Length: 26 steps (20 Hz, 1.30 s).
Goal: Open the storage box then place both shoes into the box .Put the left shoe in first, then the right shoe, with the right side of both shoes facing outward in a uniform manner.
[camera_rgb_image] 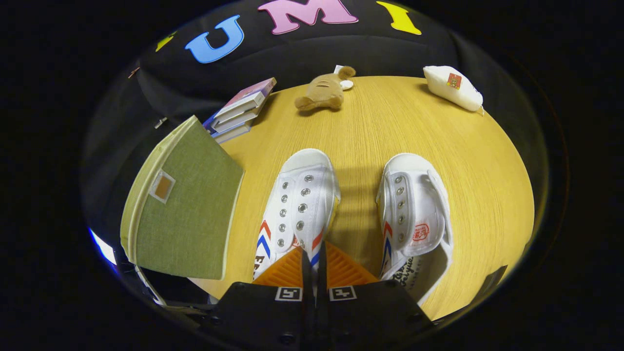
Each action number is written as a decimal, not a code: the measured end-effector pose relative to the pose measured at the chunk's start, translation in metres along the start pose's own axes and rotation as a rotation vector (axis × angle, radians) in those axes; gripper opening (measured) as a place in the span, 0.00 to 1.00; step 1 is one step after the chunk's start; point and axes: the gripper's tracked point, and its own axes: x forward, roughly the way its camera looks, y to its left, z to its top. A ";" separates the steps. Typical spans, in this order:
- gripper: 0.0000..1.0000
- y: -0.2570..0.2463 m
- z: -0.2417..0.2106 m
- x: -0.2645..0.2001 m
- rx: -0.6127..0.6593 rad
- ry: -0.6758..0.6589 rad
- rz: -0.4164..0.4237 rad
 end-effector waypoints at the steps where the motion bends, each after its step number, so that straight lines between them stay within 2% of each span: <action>1: 0.05 0.003 0.005 -0.003 0.011 -0.004 0.008; 8: 0.05 0.040 0.051 -0.049 -0.012 -0.033 0.056; 14: 0.05 0.114 0.100 -0.084 -0.054 -0.063 0.145; 20: 0.05 0.204 0.094 -0.069 -0.035 -0.002 0.253; 26: 0.05 0.265 0.066 -0.030 -0.048 0.068 0.268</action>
